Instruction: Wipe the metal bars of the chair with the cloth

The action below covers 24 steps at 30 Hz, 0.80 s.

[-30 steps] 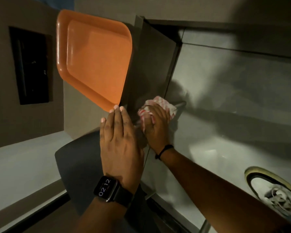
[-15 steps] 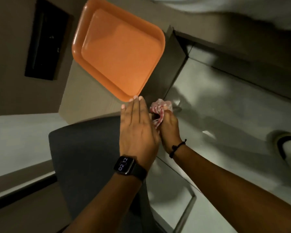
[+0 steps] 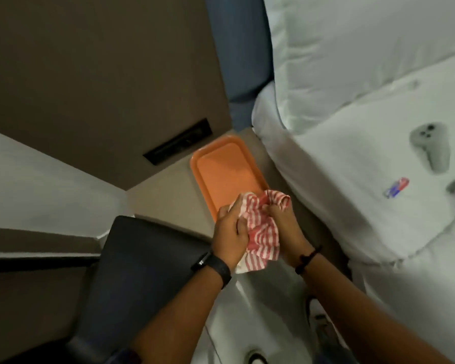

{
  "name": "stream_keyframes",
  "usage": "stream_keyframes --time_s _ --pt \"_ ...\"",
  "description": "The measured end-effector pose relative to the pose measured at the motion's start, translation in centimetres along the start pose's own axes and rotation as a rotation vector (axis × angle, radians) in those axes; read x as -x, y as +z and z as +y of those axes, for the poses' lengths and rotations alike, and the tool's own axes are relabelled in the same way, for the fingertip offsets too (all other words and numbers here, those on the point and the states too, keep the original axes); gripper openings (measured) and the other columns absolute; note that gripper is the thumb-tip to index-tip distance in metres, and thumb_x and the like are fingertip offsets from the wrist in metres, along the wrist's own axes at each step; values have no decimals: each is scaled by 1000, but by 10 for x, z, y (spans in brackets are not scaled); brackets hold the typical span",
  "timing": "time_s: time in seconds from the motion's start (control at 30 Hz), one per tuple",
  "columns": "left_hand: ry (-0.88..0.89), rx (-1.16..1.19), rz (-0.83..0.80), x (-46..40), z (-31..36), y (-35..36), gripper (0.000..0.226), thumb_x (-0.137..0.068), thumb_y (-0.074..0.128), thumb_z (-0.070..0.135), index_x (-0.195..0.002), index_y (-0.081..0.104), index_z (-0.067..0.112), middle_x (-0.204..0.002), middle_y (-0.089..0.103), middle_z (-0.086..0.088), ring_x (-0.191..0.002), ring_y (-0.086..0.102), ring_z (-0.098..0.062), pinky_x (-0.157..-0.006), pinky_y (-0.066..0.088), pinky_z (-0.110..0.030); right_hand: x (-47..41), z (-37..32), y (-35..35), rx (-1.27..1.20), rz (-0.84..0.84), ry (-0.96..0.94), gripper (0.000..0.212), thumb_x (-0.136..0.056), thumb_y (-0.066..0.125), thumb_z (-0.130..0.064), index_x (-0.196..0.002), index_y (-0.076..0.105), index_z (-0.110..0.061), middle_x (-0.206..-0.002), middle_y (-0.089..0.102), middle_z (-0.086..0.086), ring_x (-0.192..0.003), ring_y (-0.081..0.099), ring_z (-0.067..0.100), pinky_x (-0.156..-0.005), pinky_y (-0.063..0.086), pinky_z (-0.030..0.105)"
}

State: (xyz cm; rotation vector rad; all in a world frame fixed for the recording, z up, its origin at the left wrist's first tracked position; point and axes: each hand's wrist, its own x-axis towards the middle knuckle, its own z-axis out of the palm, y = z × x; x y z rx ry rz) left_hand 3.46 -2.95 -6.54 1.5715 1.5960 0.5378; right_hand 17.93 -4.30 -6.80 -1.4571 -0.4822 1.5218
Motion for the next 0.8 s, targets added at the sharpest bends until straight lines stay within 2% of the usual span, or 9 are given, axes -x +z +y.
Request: stream_keyframes --time_s 0.17,0.27,0.3,0.37,0.4,0.47,0.6,0.73,0.8 --pt "-155 -27 24 -70 -12 3 57 -103 51 16 -159 37 15 -151 46 -22 -132 54 -36 -115 41 -36 -97 -13 19 700 17 -328 39 -106 69 -22 -143 54 -20 -141 61 10 -118 66 22 -101 51 25" --pt "-317 60 104 -127 -50 23 50 -99 56 57 -142 44 35 -144 59 -8 -126 62 -30 -110 49 -52 -169 13 28 820 -72 -237 46 -93 68 -73 -130 54 -50 -129 71 -7 -105 76 -2 -91 57 36" --pt "-277 -59 44 -147 -73 32 53 -100 56 53 -147 42 33 -149 55 -10 -132 57 -33 -114 44 -54 -193 27 28 864 -136 -224 48 -91 65 -79 -130 52 -56 -134 69 -8 -107 75 -5 -94 59 43" --pt "-209 -374 -29 -174 -119 54 62 -102 55 29 -158 34 15 -161 38 -22 -146 39 -43 -121 32 -54 -234 62 21 1284 -267 -346 59 -102 49 -68 -156 43 -47 -165 50 8 -147 57 22 -122 47 60" --pt "-176 -508 -4 -181 -138 66 64 -102 50 29 -160 31 10 -162 33 -25 -147 35 -46 -122 29 -54 -252 85 16 1518 -311 -426 70 -104 38 -65 -167 36 -35 -176 34 16 -161 39 39 -130 34 67" --pt "-175 -711 31 -186 -169 86 69 -103 33 42 -162 24 8 -165 29 -27 -150 31 -48 -125 25 -55 -273 113 8 1784 -333 -506 82 -105 24 -67 -174 22 -23 -184 18 17 -172 14 45 -134 9 73" --pt "-123 -828 2 -187 -193 97 80 -101 25 55 -166 7 12 -173 12 -22 -159 12 -41 -130 5 -55 -281 133 -4 1858 -303 -611 85 -106 19 -70 -173 25 -19 -182 25 18 -171 21 41 -130 -21 61" --pt "-171 -833 -35 -184 -165 74 88 -92 10 63 -166 -5 16 -174 -7 -16 -161 -4 -39 -130 -4 -55 -265 98 13 1792 -362 -439 82 -108 22 -70 -176 3 -27 -187 -4 14 -174 -6 40 -133 -15 67" --pt "-106 -730 47 -184 -135 58 76 -98 6 54 -164 -13 22 -173 -18 -9 -161 -10 -34 -130 -9 -50 -239 63 22 1657 -330 -424 79 -113 31 -62 -176 -2 -28 -187 -10 12 -173 -14 38 -136 -9 64"
